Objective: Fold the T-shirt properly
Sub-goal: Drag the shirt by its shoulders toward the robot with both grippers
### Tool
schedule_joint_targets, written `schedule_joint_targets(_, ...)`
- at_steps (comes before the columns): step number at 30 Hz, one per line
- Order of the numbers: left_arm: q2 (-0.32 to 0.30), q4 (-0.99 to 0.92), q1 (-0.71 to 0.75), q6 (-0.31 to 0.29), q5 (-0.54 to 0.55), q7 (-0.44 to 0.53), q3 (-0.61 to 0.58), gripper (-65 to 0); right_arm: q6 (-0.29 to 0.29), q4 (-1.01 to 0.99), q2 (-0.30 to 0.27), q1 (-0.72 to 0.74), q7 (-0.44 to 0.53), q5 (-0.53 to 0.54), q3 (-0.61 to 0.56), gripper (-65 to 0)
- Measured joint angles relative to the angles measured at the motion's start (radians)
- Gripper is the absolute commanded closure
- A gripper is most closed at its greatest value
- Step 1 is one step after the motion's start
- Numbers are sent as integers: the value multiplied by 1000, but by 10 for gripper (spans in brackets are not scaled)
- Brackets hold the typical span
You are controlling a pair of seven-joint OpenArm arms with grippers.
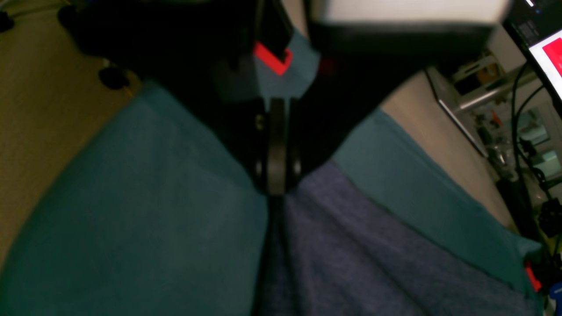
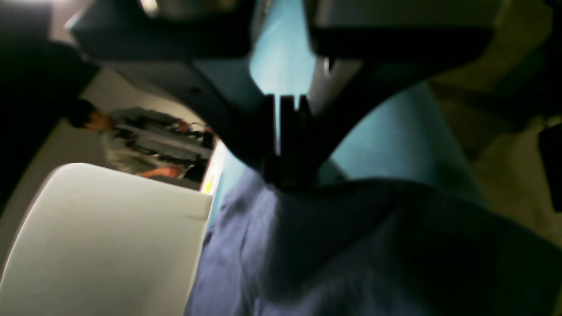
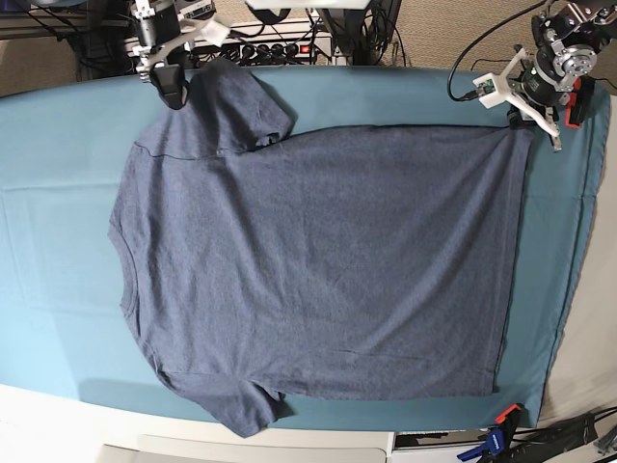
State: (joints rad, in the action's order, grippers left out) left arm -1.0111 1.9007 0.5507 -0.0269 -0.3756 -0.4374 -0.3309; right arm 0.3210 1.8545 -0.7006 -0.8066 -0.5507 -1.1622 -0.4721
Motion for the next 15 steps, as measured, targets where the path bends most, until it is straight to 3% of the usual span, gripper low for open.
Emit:
schedule_joint_targets(8,0,0,0,0,1,0,0,0,0,58,-2,-124,7,-2,186,0)
schedule_joint_targets(15,0,0,0,-3,8,-12,0,0,1,58,-3,-210,8,-6,220,0)
